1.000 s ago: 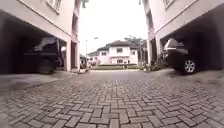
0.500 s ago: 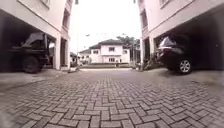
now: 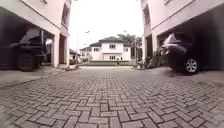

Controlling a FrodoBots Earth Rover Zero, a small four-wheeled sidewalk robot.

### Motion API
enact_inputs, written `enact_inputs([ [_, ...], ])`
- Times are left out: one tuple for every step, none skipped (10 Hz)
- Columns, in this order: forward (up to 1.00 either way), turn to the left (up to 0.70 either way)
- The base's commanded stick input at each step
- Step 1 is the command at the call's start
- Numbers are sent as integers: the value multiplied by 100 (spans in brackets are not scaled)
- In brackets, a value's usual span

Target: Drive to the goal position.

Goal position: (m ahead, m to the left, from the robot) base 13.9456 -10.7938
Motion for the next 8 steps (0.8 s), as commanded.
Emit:
enact_inputs([
  [70, 0],
  [70, 0],
  [70, 0],
  [70, 0],
  [70, 0],
  [70, 0],
  [70, 0],
  [70, 0],
])
